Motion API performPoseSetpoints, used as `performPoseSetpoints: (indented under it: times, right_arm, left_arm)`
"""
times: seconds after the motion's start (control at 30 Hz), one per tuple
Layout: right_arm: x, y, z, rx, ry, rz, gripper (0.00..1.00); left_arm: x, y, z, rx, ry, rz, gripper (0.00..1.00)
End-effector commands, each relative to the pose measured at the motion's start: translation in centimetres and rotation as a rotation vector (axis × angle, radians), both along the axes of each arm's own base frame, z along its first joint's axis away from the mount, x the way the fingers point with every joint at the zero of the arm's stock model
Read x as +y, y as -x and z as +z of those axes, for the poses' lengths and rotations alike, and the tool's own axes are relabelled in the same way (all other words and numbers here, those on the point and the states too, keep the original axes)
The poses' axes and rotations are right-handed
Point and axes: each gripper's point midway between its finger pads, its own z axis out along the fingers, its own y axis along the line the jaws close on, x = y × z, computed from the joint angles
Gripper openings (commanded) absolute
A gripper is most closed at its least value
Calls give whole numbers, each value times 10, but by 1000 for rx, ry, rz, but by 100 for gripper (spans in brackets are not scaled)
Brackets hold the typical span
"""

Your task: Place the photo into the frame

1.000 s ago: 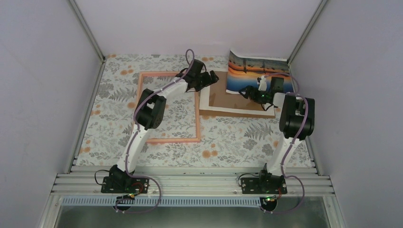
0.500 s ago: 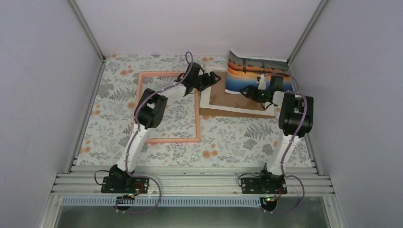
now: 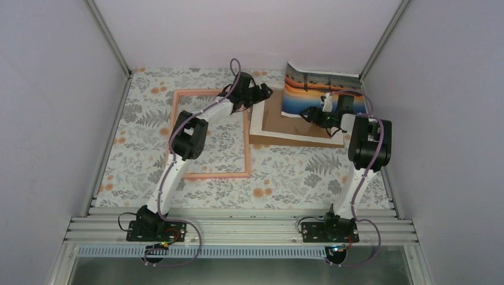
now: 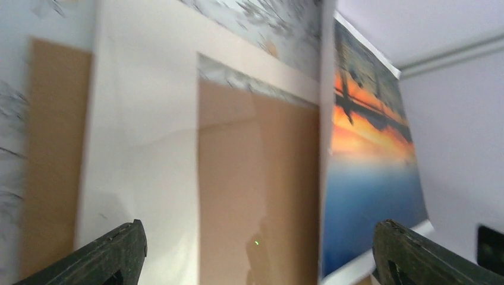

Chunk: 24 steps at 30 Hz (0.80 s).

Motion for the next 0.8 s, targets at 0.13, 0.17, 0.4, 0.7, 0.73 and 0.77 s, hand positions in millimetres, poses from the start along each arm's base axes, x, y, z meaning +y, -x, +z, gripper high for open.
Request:
performPoseSetpoints:
  times: [0.13,0.17,0.4,0.7,0.73,0.77]
  right_arm:
    - [14,54,-65,301,48,5,78]
    - [15,56,-65,305,51,11,79]
    - [17,62,-65,317,71,32,79]
    - [26,43,3,135,43,134,85]
    - [25,42,14,108,51,142,86]
    - [23,42,26,77,58,152,87]
  left_arm:
    - [42,-15,-62,129,-206,135,95]
    - [45,-16,-63,130,-209,142,96]
    - [31,-24,-56,91,-151,94,95]
    - [32,-17,-54,66,-196,61,95]
    - [33,-16,-50,55,-202,62,95]
    - [35,-15,-48,49,-212,61,95]
